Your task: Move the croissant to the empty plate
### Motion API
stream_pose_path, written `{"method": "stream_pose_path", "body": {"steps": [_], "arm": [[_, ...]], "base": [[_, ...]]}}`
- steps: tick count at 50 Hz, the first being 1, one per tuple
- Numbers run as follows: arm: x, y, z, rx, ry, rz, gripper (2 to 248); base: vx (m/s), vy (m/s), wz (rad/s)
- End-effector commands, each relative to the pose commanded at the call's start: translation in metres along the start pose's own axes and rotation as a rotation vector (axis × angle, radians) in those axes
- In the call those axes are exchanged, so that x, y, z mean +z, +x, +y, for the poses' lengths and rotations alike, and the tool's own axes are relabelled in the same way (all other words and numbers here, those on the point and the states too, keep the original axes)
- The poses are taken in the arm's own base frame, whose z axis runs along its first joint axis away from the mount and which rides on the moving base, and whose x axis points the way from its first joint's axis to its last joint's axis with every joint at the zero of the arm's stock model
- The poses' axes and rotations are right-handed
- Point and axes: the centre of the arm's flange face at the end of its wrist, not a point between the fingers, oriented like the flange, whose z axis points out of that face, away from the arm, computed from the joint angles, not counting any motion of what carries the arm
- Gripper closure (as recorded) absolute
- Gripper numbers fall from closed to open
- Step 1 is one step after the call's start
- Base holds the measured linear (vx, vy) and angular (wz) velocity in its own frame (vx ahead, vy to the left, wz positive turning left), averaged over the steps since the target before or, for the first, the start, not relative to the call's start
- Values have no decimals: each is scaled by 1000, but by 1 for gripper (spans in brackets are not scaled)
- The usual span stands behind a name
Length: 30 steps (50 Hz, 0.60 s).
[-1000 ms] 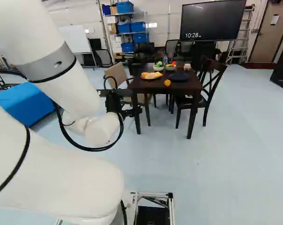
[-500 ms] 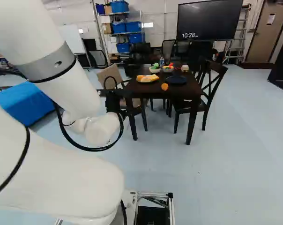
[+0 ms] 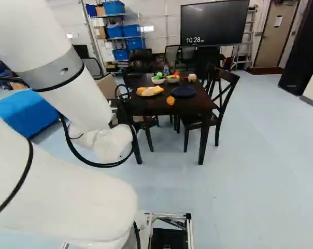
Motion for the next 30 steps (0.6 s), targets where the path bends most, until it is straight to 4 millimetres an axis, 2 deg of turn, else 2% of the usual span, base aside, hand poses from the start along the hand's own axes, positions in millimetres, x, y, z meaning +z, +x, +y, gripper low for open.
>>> {"method": "stream_pose_path", "body": {"steps": [30], "arm": [[0,0,0,0,0,0,3]], "base": [[245,-37,-208]]}}
